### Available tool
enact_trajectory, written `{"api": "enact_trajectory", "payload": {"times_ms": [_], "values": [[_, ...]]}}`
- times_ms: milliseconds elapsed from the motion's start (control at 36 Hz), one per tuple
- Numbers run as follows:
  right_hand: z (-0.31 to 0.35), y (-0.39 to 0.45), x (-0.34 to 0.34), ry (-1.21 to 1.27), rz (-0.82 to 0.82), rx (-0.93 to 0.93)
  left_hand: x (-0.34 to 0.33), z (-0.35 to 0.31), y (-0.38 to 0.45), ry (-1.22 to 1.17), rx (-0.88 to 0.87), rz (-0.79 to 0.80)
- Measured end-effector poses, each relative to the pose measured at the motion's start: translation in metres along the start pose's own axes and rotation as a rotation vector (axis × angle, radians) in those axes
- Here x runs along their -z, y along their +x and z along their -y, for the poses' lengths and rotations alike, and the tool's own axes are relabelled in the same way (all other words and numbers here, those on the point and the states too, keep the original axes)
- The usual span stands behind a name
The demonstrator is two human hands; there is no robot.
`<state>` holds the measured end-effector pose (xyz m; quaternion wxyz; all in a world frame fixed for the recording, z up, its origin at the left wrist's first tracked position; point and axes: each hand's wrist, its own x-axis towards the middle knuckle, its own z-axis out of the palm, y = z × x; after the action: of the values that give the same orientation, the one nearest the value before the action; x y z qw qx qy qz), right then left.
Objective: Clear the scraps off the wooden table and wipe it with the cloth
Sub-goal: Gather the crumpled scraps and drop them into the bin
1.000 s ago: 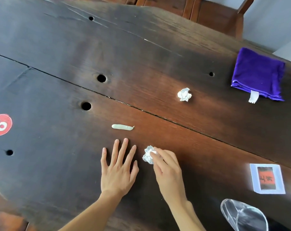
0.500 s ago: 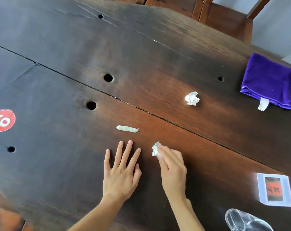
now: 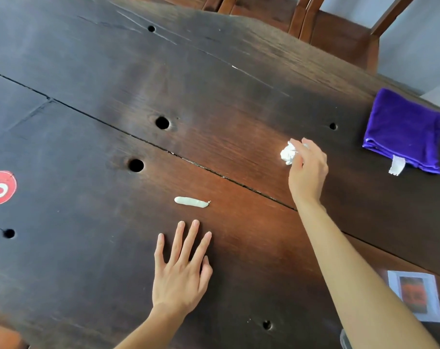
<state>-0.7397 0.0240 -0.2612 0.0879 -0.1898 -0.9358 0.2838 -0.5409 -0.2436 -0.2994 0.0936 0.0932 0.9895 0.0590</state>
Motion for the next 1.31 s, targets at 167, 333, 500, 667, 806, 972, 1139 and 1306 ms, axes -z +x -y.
{"api": "enact_trajectory", "payload": {"times_ms": [167,333,500,667,806,972,1139,1306], "values": [[-0.005,-0.014,-0.019,-0.090,0.044,0.051,0.001,0.000,0.000,0.005,0.004,0.010],[-0.010,-0.021,-0.028,-0.315,0.131,0.010,0.000,0.000,0.000,0.015,0.012,0.017],[-0.010,-0.014,-0.028,-0.274,0.066,0.001,-0.003,0.000,0.000,0.005,0.010,-0.001],[-0.013,0.001,-0.018,-0.133,0.032,0.010,-0.005,0.001,-0.001,0.006,0.007,-0.012],[-0.016,-0.003,-0.004,-0.050,0.123,0.024,-0.003,0.000,0.000,0.009,-0.002,-0.012],[-0.009,-0.053,0.021,0.037,0.240,0.009,0.000,0.000,0.000,0.005,-0.006,-0.008],[0.002,-0.127,0.053,0.075,0.311,-0.111,0.001,0.001,-0.001,0.003,0.003,0.060],[0.011,-0.185,0.088,0.128,0.363,-0.213,0.012,0.001,-0.001,-0.013,0.011,0.171]]}}
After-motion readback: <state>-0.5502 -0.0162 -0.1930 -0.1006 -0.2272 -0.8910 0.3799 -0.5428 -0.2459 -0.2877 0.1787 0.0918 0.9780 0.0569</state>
